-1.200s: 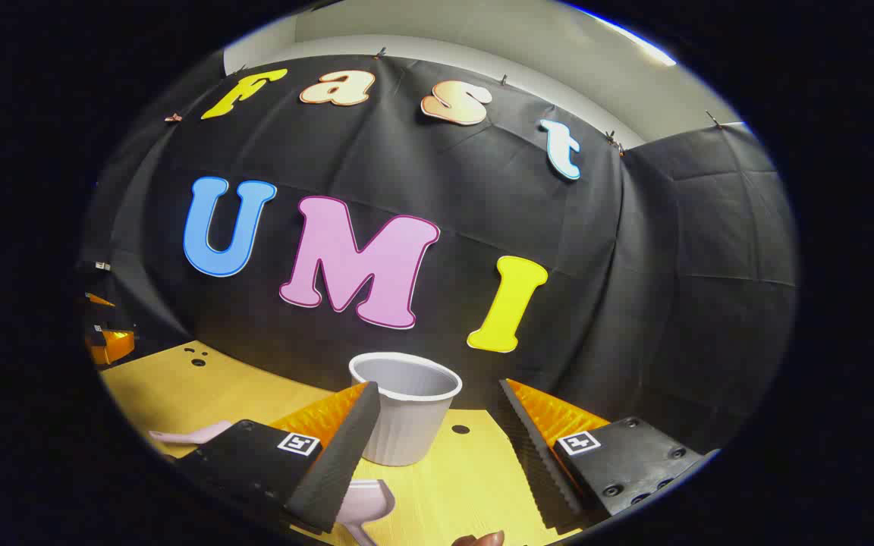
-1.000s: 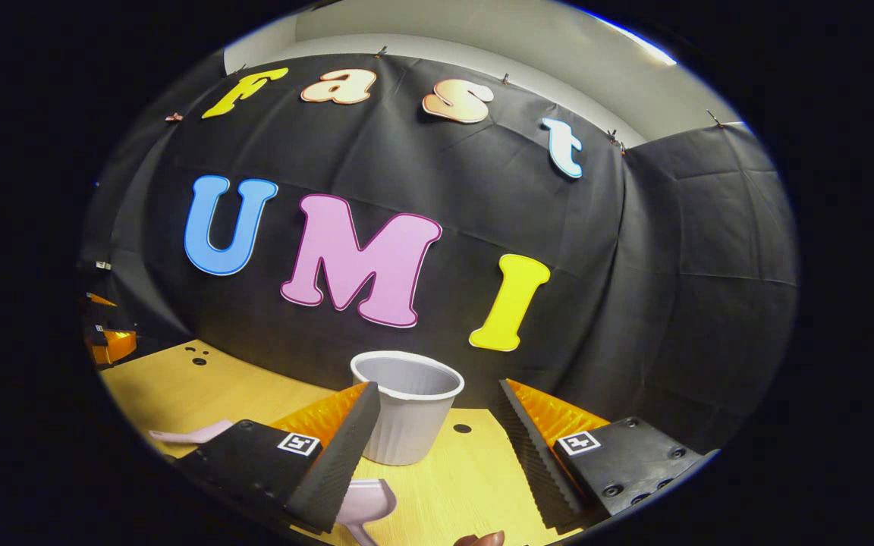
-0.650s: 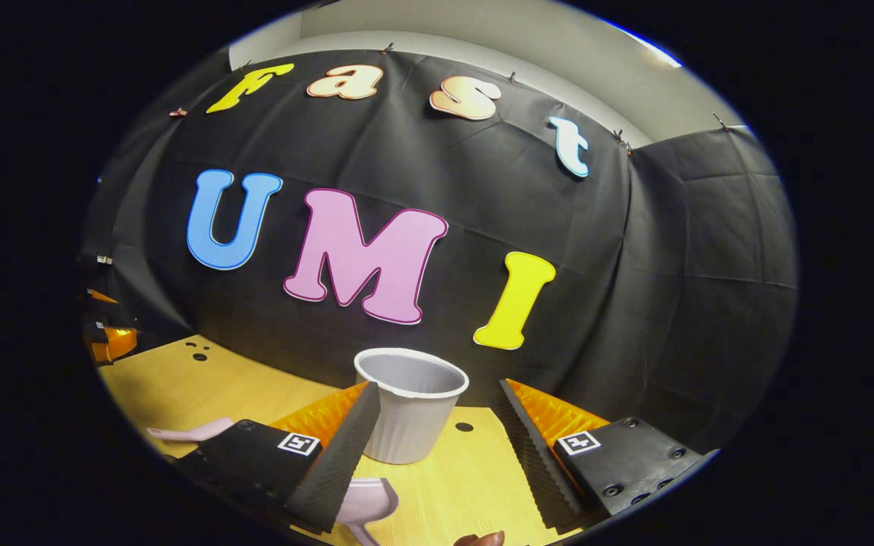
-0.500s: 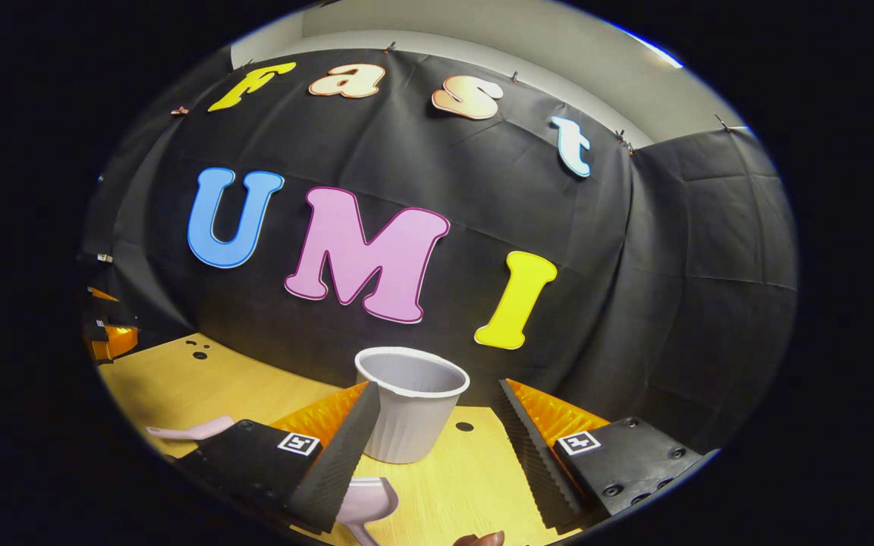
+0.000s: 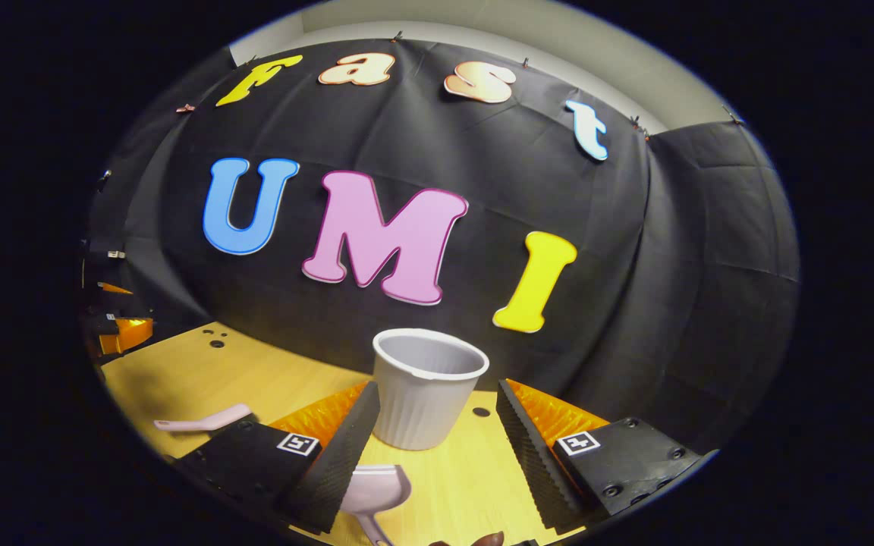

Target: Pick up the small broom and dustpan from the desktop, sweep the trash into the dustpan with the broom, and then empty the trash into the garbage bin.

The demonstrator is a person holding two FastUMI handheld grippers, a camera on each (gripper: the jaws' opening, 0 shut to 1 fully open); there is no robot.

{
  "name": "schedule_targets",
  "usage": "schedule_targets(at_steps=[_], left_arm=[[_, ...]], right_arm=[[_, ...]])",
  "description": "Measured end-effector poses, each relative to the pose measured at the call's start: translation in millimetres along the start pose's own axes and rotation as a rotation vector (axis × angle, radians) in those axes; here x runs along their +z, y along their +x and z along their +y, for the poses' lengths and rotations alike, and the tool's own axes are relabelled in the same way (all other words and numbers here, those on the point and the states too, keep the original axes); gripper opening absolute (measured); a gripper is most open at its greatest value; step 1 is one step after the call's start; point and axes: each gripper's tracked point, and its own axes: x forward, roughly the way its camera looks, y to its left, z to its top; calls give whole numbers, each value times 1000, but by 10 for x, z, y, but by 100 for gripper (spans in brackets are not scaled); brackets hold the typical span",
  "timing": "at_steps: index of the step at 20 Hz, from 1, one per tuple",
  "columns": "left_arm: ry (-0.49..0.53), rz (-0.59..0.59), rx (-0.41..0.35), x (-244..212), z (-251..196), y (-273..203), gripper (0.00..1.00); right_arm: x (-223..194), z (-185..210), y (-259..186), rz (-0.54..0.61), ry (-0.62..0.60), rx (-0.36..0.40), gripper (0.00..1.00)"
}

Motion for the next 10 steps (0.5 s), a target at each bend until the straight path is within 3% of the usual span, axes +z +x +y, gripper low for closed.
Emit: schedule_targets(at_steps=[8, 10], left_arm=[[14, 16, -2, -100, 5, -33, 97], [23, 19, -7, -118, -9, -52, 97]], right_arm=[[-1530, 578, -309, 626, 56, 275, 95], [-1889, 642, -356, 743, 52, 304, 83]])
